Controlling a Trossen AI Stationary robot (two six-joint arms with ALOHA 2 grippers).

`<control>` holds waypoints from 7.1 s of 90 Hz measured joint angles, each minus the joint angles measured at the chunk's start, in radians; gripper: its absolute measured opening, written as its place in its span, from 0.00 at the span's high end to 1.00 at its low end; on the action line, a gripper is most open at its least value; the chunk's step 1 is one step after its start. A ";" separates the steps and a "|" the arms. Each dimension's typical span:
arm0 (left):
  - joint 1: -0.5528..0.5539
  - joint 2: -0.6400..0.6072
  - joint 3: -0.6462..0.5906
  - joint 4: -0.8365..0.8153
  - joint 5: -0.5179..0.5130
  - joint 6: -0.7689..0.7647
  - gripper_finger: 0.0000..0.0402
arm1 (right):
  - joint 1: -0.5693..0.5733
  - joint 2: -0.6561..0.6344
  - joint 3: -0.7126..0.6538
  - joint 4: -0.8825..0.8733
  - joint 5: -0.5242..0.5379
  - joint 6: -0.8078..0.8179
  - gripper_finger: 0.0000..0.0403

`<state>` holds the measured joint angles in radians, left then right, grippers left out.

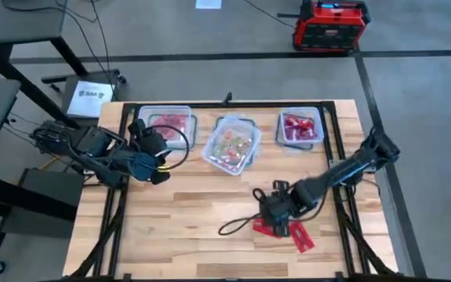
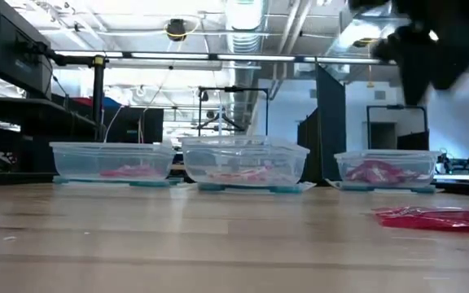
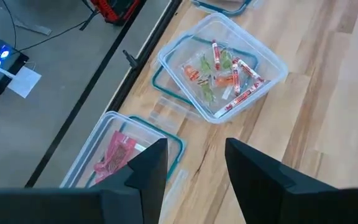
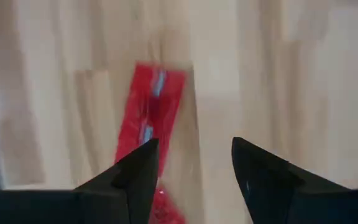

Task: Sort candy
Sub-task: Put the left red candy into the transparent bin, then put the red candy into the transparent bin, then move the top center transparent bin closer to the center

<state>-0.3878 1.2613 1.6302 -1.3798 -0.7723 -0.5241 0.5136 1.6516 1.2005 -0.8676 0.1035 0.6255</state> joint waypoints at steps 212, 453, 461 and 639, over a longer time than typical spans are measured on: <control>-0.015 -0.037 0.001 -0.025 -0.069 -0.014 0.63 | -0.799 0.722 1.137 0.455 -0.078 -0.807 0.54; -0.015 -0.031 0.000 -0.025 0.001 0.001 0.63 | -0.657 0.247 0.021 1.465 -0.026 -0.476 0.99; -0.010 -0.031 0.000 -0.024 -0.001 0.017 0.63 | -0.708 0.339 0.154 1.455 -0.026 -0.524 0.98; 0.425 0.300 0.000 0.075 0.222 0.173 0.63 | -1.169 -0.003 -0.123 0.509 -0.474 -0.789 0.73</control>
<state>0.0369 1.5614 1.6302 -1.3052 -0.5500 -0.3515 -0.6553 1.6490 1.0771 -0.3584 -0.3704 -0.1638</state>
